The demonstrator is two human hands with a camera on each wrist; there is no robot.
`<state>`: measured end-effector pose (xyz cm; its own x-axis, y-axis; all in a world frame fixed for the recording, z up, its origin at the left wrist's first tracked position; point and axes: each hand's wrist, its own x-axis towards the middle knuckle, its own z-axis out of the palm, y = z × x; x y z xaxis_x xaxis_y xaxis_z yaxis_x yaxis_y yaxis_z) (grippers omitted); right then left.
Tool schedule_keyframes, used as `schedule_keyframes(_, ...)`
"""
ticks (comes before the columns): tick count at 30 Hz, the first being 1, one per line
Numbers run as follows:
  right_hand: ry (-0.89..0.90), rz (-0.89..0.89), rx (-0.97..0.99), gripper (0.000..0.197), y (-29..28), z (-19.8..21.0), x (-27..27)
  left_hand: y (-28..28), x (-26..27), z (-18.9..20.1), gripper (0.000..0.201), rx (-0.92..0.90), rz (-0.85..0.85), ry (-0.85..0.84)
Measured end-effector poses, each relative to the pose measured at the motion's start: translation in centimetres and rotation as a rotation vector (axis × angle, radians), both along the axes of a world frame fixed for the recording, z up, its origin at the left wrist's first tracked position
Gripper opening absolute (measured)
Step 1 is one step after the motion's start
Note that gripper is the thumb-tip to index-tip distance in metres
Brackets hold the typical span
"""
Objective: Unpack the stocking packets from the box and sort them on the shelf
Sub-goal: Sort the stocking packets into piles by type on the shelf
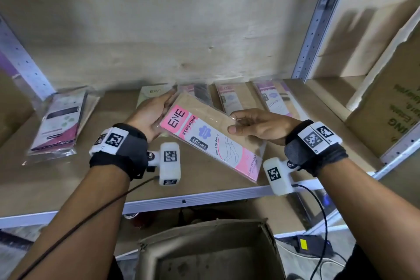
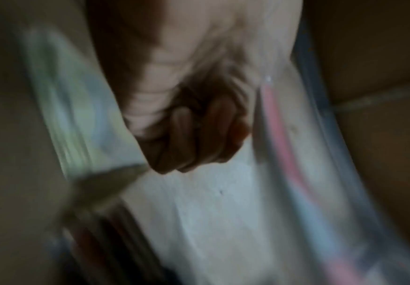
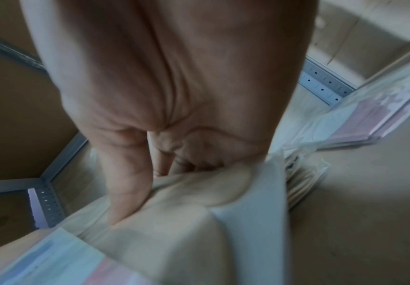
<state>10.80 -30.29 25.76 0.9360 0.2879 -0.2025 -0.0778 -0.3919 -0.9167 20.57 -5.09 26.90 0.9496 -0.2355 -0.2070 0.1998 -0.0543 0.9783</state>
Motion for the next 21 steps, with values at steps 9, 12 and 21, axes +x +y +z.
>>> schedule_keyframes(9, 0.033, 0.015, 0.028, 0.009, -0.9, 0.2, -0.2, -0.1, 0.4, 0.4, 0.036, 0.241, -0.122, -0.132)
schedule_keyframes(12, 0.046, 0.004, 0.063, 0.019, -0.5, 0.5, -0.3, -0.5, -0.3, 1.0, 0.038, 0.300, -0.203, -0.107)
schedule_keyframes(21, 0.053, -0.109, 0.302, 0.033, -1.1, 0.6, -0.4, 0.4, 0.8, 0.5, 0.056, -0.257, 0.098, 0.206)
